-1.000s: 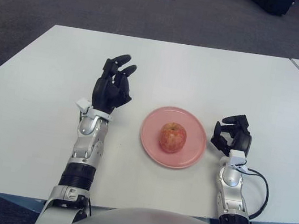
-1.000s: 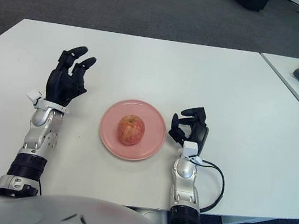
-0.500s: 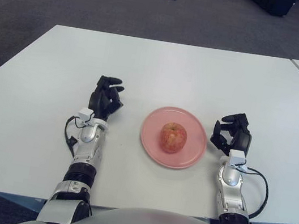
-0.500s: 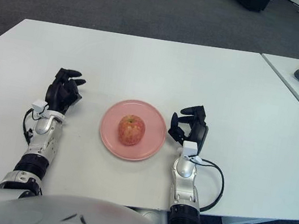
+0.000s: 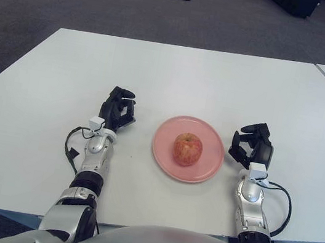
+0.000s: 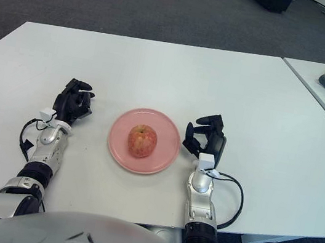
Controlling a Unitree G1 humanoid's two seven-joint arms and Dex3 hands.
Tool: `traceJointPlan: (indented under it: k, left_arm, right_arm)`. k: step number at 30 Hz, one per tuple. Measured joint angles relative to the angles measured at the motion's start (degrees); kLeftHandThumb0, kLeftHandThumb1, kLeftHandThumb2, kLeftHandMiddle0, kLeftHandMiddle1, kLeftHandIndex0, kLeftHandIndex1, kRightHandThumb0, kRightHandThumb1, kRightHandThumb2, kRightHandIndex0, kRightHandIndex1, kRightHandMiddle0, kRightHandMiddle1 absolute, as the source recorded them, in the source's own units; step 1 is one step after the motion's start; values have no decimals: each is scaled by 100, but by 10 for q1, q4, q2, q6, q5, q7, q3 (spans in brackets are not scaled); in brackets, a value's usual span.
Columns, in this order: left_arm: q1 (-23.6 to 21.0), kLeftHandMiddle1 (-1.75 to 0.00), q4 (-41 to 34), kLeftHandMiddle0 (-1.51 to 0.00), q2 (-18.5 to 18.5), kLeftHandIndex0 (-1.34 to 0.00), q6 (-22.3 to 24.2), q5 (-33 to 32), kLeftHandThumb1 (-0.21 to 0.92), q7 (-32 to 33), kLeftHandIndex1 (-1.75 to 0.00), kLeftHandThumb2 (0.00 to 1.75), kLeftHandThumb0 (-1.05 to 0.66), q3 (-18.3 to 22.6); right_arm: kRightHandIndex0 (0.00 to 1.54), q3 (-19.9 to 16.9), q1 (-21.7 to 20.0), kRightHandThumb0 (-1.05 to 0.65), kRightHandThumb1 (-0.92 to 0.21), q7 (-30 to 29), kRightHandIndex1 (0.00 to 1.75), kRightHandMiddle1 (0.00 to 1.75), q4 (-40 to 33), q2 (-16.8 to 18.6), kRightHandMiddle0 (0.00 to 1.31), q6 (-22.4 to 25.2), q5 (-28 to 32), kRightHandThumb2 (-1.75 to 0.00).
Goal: Put the apple into the plate.
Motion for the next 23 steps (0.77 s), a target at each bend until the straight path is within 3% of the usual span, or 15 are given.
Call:
traceJointPlan:
  k: [12, 23]
  left_arm:
    - [11, -175, -7, -92, -6, -43, 0, 0, 55, -10, -175, 103, -41, 2]
    - [32, -175, -27, -95, -6, -45, 0, 42, 52, 23, -175, 107, -42, -9]
  right_arm:
    - [68, 0, 2, -40, -58, 1, 137, 175, -4, 0, 41, 7, 0, -99]
    - [68, 0, 4, -40, -57, 5, 139, 175, -7, 0, 41, 12, 0, -101]
